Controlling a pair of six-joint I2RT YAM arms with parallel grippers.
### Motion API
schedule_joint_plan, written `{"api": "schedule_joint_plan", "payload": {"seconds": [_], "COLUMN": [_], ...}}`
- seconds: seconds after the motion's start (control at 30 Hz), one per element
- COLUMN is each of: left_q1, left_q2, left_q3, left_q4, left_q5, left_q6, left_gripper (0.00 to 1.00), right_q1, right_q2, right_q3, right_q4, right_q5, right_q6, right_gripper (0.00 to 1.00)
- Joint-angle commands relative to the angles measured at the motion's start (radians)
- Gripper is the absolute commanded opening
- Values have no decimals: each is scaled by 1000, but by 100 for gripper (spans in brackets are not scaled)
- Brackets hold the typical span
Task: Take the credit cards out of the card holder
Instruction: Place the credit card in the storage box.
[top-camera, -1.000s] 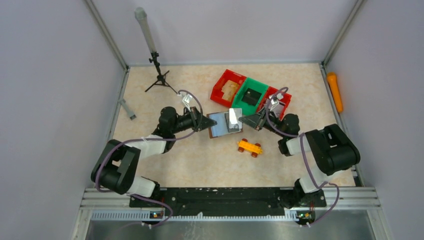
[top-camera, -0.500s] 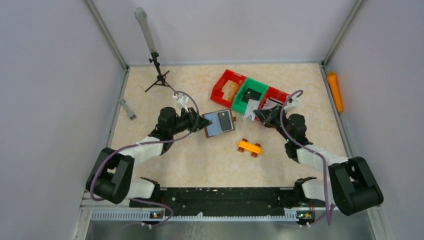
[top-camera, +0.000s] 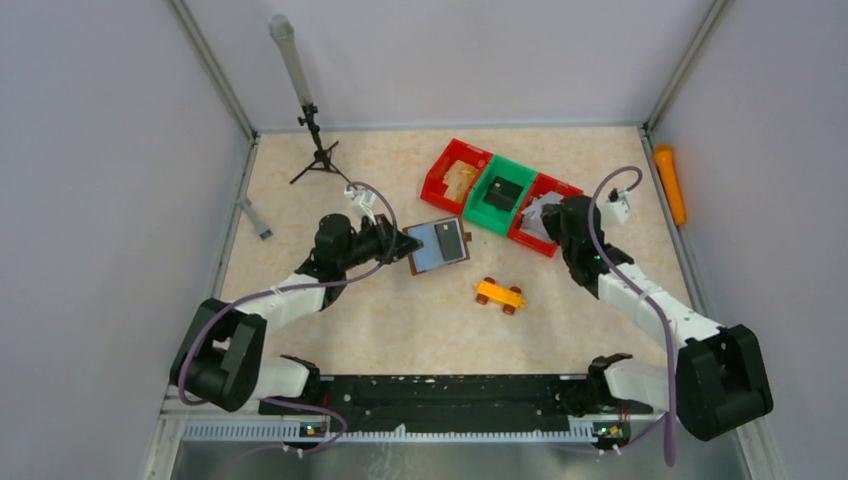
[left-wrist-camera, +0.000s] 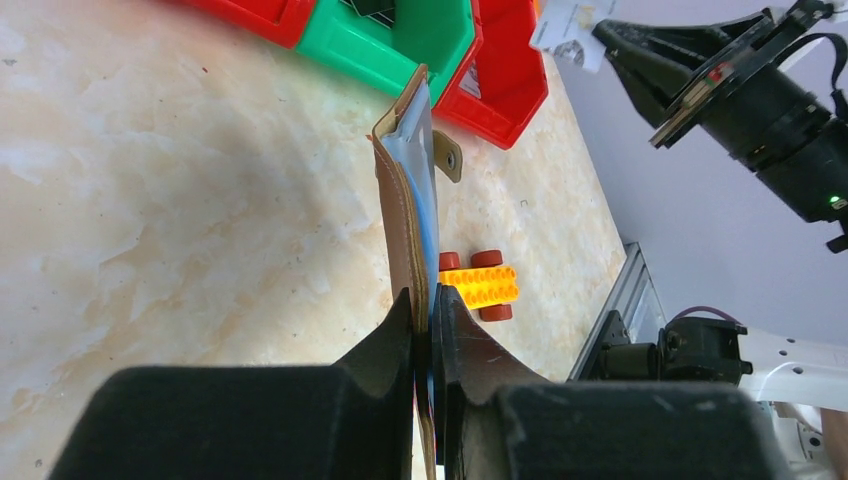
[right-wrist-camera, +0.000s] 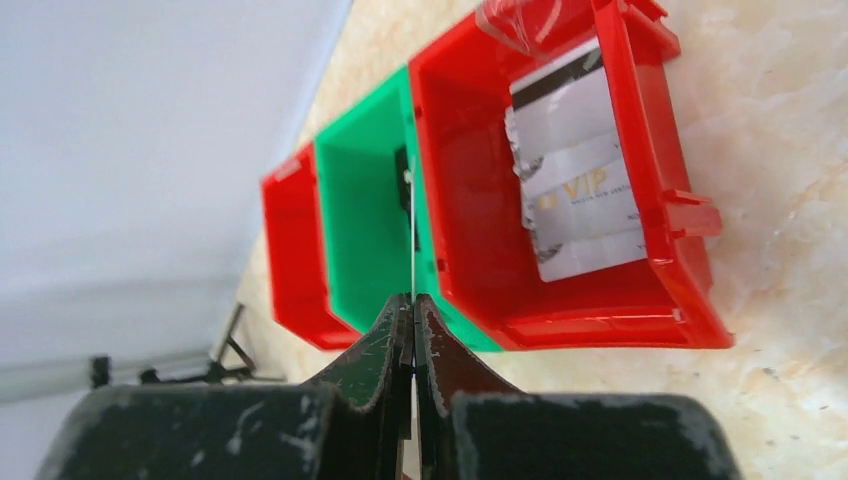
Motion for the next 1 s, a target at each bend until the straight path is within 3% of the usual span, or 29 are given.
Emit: {"api": "schedule_joint_plan", "payload": {"seconds": [0.0, 0.17, 0.73, 0.87, 0.97], "left_q1": [-4, -3, -4, -4, -3], "left_q2": [-45, -51, -63, -67, -75], "left_q3": [24, 24, 21, 20, 17], "left_q4": [47, 45, 47, 50, 50], "left_q5": [4, 3, 9, 13, 11], "left_q6": [14, 16, 9, 6, 4], "left_gripper": [7, 6, 5, 5, 5], "right_q1": [24, 27, 33, 33, 33], "right_q2": [11, 60, 362, 430, 473], "right_q3": [59, 121, 344, 417, 438], "right_q4": [-179, -299, -307, -445, -442], "right_q5": [189, 316, 417, 445, 465], "right_q6": [209, 384, 669, 843, 889], "right_gripper": [0, 0, 0, 0, 0]}}
